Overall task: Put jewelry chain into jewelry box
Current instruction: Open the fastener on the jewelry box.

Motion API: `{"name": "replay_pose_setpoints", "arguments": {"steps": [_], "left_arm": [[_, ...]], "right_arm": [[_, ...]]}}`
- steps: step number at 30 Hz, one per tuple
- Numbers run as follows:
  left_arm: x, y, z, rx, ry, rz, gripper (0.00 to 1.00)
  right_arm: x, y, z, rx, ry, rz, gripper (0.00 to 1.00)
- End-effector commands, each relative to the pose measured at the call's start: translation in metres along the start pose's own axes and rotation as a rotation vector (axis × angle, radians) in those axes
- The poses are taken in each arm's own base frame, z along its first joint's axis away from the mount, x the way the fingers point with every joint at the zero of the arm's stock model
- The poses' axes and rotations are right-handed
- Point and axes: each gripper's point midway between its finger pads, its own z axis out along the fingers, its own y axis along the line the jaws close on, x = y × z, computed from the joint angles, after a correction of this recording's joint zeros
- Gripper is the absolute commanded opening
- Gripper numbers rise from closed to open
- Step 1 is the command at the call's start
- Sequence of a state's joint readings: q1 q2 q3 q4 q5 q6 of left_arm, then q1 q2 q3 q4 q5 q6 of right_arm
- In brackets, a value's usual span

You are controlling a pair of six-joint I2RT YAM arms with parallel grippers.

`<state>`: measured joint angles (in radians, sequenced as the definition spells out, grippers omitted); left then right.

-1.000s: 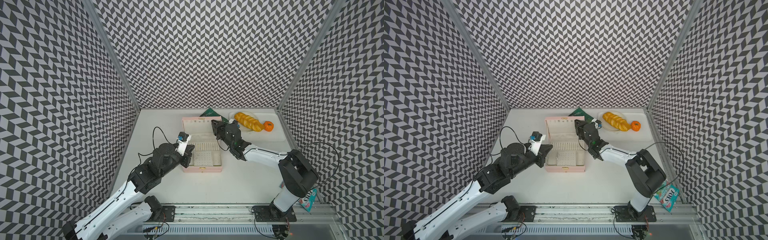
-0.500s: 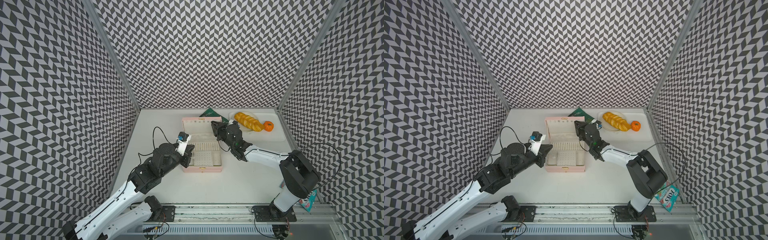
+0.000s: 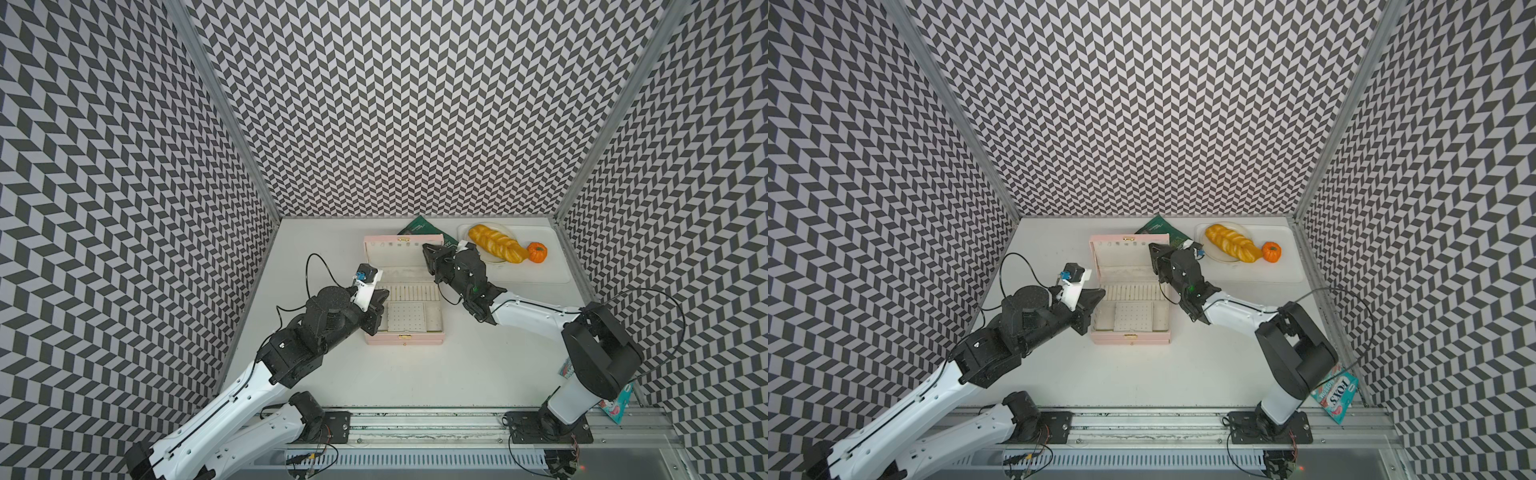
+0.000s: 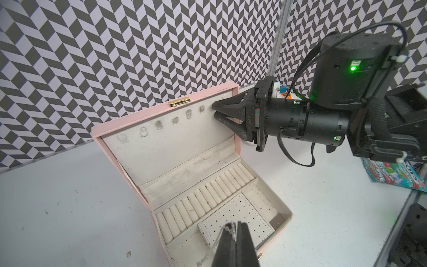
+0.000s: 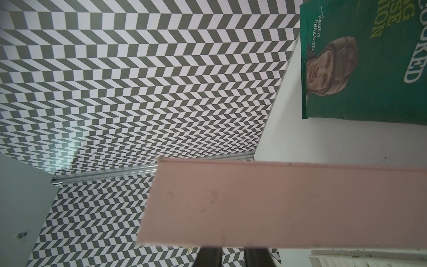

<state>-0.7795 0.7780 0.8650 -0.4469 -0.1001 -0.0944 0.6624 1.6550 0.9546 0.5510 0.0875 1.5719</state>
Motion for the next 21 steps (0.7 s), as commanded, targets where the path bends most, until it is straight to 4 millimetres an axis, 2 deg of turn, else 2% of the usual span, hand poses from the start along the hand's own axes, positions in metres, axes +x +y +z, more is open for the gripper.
{"name": "replay_pose_setpoints", "arguments": {"steps": [1,21], "left_arm": [[-0.003,-0.003,0.000,0.009,-0.017,0.010,0.00],[-0.003,-0.003,0.000,0.010,-0.019,0.009,0.00]], "right_arm": [[0.004,-0.025,-0.006,0.085,0.020,-0.013,0.20],[0.006,-0.046,-0.004,0.145,0.029,0.008,0.20]]}}
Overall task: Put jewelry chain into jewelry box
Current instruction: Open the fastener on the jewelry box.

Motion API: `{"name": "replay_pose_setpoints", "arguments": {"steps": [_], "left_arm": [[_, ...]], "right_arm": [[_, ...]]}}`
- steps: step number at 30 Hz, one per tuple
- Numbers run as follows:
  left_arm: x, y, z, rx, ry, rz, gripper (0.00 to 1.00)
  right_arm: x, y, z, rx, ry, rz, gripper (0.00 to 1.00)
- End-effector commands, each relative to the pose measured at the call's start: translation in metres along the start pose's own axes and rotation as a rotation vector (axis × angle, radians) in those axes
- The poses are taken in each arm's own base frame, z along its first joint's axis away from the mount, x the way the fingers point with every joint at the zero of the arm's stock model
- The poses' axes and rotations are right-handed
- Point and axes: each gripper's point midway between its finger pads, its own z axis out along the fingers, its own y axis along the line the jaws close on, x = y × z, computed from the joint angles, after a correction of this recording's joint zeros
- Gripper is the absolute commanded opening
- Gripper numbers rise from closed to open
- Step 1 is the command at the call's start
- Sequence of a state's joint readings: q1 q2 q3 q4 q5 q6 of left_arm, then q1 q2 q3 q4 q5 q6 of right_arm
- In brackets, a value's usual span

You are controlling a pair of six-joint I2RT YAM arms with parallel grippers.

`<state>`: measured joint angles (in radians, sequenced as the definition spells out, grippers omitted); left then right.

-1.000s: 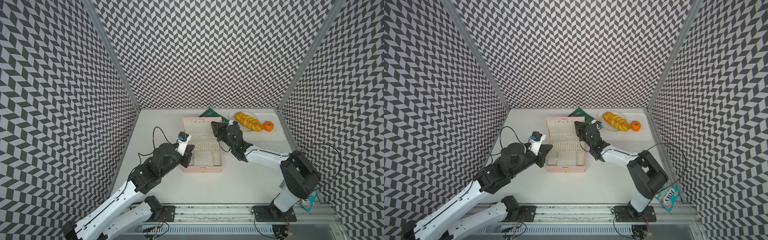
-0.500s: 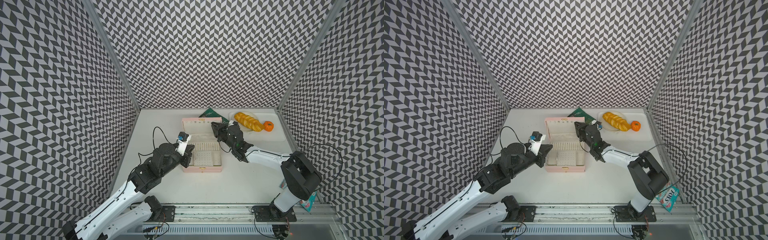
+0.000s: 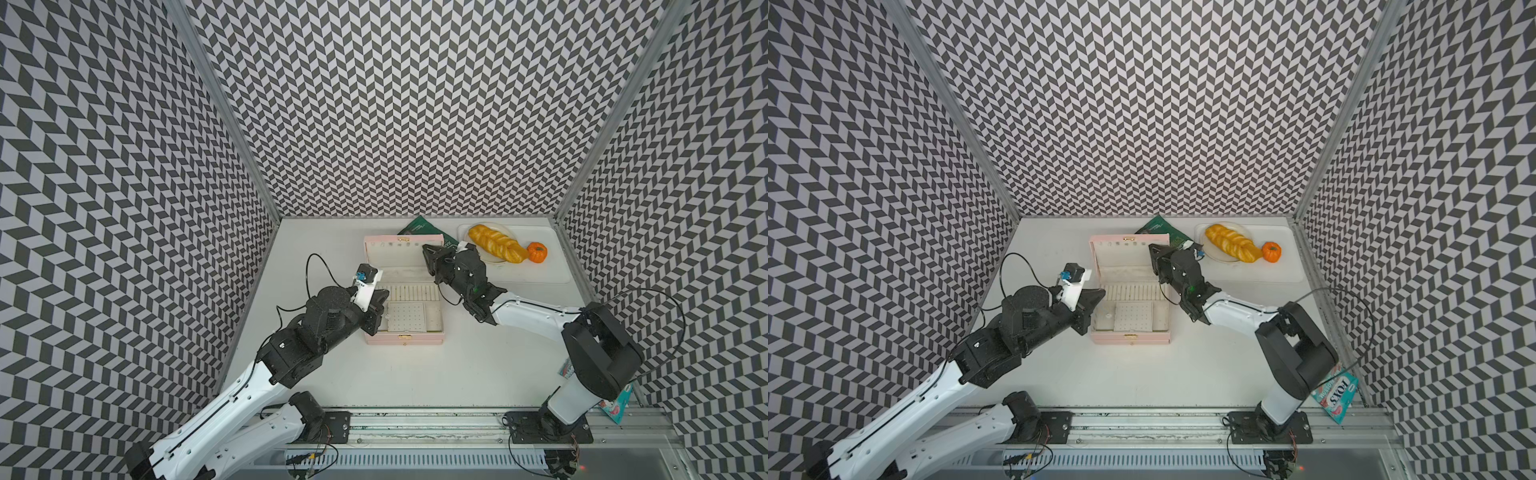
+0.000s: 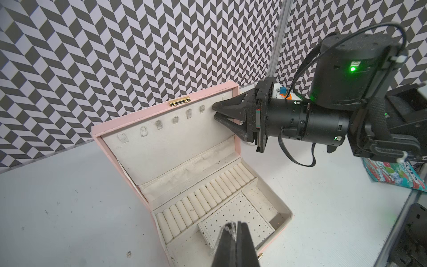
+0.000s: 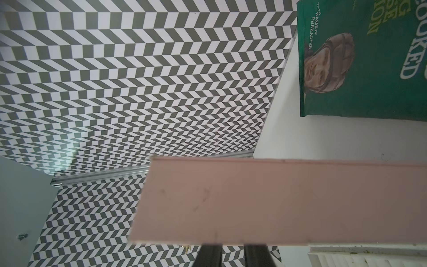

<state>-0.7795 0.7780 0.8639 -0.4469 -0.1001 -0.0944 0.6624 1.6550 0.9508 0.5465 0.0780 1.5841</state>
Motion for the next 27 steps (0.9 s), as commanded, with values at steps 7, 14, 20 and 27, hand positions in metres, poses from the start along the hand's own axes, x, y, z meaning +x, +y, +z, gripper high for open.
{"name": "replay_pose_setpoints", "arguments": {"steps": [7,14,20,27], "left_arm": [[-0.003,-0.002,-0.001,0.010,-0.021,0.009,0.00],[-0.004,-0.003,-0.001,0.010,-0.022,0.009,0.00],[-0.003,-0.003,-0.001,0.009,-0.022,0.010,0.00],[-0.005,-0.002,-0.001,0.007,-0.021,0.014,0.00]], "right_arm": [[0.003,-0.046,-0.003,0.165,0.012,-0.007,0.20],[0.003,-0.047,-0.004,0.177,0.009,-0.004,0.20],[0.003,-0.026,-0.003,0.099,0.012,-0.028,0.22],[0.002,0.019,-0.008,-0.012,0.019,-0.152,0.37]]}}
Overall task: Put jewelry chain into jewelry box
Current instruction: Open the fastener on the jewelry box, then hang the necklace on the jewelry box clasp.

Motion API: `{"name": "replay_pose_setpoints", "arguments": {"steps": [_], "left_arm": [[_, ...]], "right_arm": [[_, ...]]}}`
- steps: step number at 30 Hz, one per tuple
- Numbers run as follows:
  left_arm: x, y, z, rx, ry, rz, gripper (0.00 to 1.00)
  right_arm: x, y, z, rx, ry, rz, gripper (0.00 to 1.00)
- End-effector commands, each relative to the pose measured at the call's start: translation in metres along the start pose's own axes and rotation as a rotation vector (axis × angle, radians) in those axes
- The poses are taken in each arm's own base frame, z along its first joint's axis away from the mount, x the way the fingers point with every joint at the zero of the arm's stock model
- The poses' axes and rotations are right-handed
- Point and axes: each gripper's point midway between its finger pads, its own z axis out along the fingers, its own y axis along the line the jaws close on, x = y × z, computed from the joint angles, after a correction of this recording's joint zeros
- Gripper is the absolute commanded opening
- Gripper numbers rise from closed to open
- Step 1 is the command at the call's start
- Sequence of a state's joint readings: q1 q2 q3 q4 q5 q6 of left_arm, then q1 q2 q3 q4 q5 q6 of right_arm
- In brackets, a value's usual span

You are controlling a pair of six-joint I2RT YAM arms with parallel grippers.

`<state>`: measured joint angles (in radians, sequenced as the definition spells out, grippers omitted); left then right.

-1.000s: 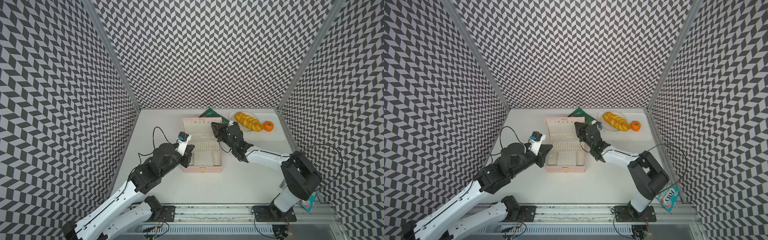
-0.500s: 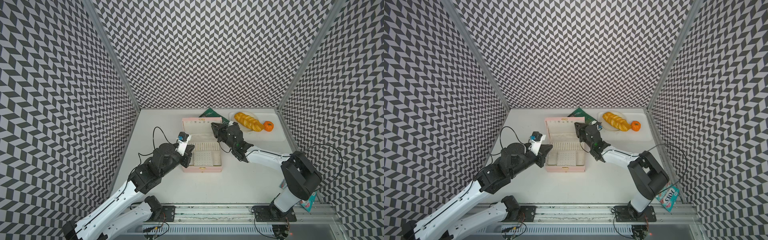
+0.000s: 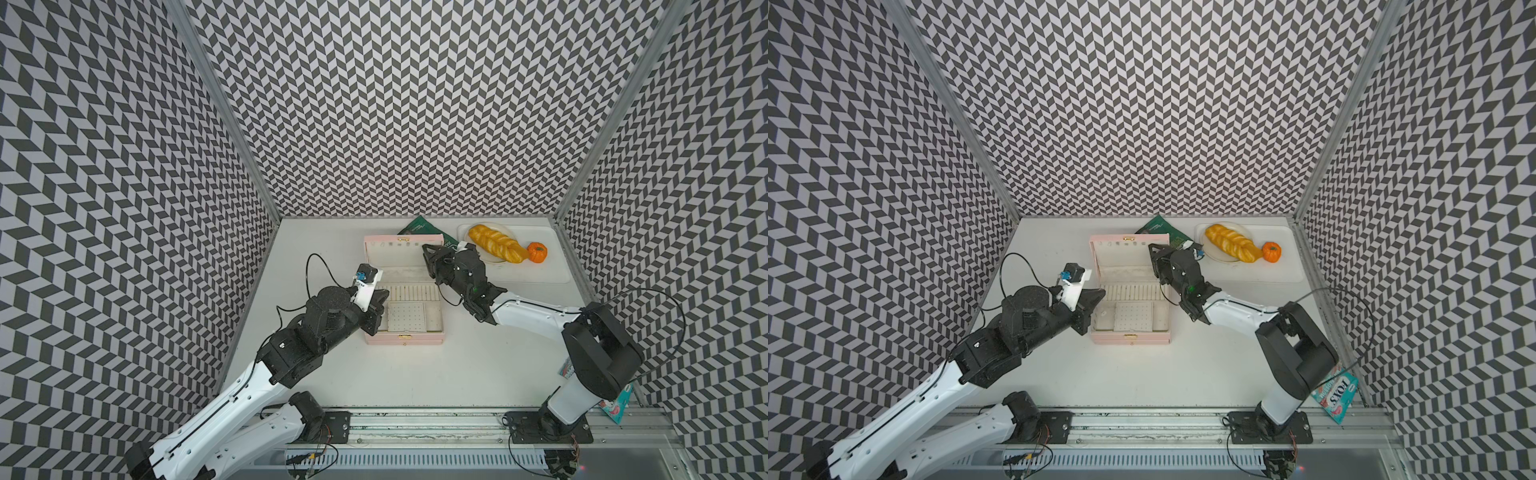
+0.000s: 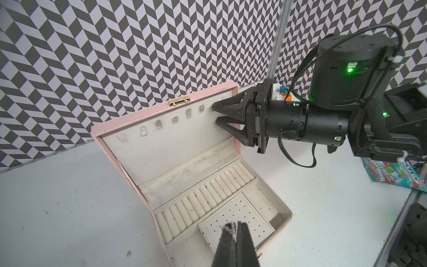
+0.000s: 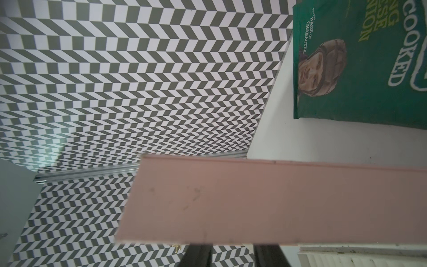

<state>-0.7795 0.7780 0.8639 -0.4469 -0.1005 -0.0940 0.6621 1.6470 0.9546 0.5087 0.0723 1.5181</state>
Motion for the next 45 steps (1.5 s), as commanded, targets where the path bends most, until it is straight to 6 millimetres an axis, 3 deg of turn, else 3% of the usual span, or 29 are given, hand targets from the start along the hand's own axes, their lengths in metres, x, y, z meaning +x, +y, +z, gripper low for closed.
{"name": "replay_pose_setpoints", "arguments": {"steps": [1,9,15,20,27,35,45], "left_arm": [[-0.005,-0.003,0.000,0.008,-0.018,0.015,0.00],[-0.004,-0.003,0.009,0.000,0.022,0.030,0.00],[-0.005,-0.002,0.024,-0.020,0.075,0.056,0.00],[-0.004,0.003,0.042,-0.066,0.149,0.105,0.00],[-0.011,0.013,0.061,-0.141,0.215,0.178,0.00],[-0.023,0.012,0.071,-0.153,0.244,0.292,0.00],[-0.038,0.015,0.069,-0.260,0.246,0.482,0.00]], "right_arm": [[-0.001,0.027,-0.009,-0.041,0.015,-0.107,0.39],[-0.006,0.050,-0.040,-0.063,0.031,-0.309,0.42],[-0.010,0.052,-0.064,-0.063,0.052,-0.519,0.42],[-0.003,0.054,-0.080,-0.087,0.110,-0.758,0.45],[0.024,0.052,-0.105,-0.225,0.225,-0.976,0.42],[0.061,0.046,-0.132,-0.432,0.342,-1.092,0.37],[0.093,0.053,-0.132,-0.546,0.367,-1.182,0.31]]}}
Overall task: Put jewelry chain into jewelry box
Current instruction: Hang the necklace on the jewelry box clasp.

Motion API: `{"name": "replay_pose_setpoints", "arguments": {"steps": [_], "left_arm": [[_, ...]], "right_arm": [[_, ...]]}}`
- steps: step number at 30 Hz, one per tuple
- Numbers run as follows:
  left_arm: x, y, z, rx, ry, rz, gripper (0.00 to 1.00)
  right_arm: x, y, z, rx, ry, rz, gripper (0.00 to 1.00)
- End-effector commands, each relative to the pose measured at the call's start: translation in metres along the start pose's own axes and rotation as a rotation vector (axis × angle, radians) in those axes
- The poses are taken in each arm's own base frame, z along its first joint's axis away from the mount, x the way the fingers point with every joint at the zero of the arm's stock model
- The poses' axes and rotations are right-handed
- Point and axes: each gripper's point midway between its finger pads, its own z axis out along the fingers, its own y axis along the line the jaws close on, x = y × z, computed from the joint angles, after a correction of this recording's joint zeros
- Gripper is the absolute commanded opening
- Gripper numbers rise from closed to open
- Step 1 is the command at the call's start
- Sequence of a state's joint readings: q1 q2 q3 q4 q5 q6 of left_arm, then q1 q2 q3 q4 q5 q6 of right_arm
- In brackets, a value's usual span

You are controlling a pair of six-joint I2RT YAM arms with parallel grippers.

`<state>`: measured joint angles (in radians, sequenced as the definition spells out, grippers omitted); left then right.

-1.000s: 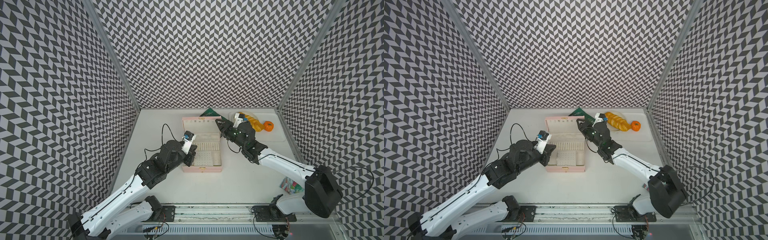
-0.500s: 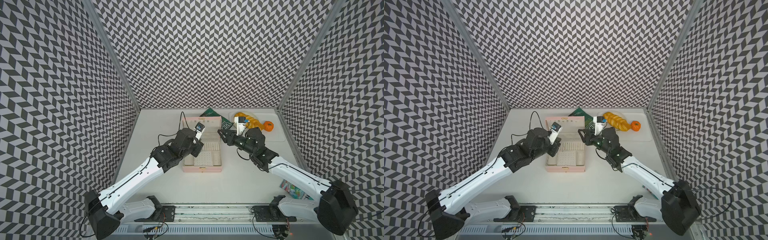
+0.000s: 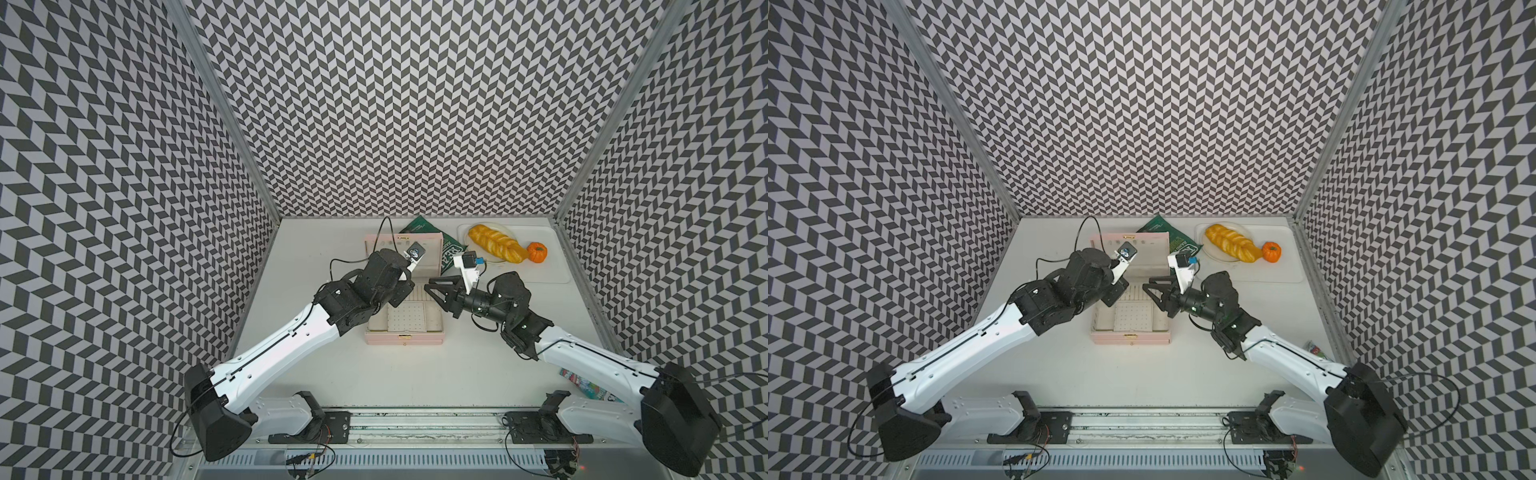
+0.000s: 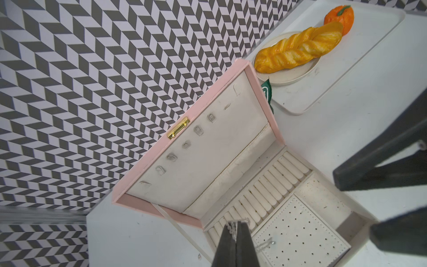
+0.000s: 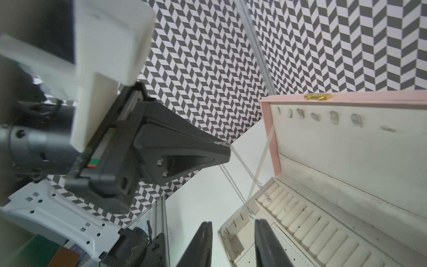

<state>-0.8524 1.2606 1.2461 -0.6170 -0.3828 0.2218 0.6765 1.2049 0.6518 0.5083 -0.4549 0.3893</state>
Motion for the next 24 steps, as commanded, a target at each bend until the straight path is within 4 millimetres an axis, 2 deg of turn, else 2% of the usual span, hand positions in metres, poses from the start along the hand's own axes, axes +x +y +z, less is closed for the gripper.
{"name": "replay_pose_setpoints", "arguments": {"steps": [1,5,12,24], "left_arm": [[-0.014,0.013,-0.012,-0.078,-0.022,0.066,0.00],[-0.025,0.017,-0.021,-0.101,-0.062,0.056,0.00],[-0.032,0.011,-0.031,-0.058,-0.105,0.047,0.00],[-0.035,0.007,-0.036,-0.021,-0.133,0.022,0.00]], "right_arm": [[-0.019,0.019,0.007,-0.074,-0.064,-0.093,0.31],[-0.021,0.031,0.014,-0.110,-0.071,-0.113,0.30],[-0.025,0.036,0.026,-0.129,-0.083,-0.147,0.23],[-0.031,0.032,0.044,-0.121,-0.082,-0.165,0.19]]}}
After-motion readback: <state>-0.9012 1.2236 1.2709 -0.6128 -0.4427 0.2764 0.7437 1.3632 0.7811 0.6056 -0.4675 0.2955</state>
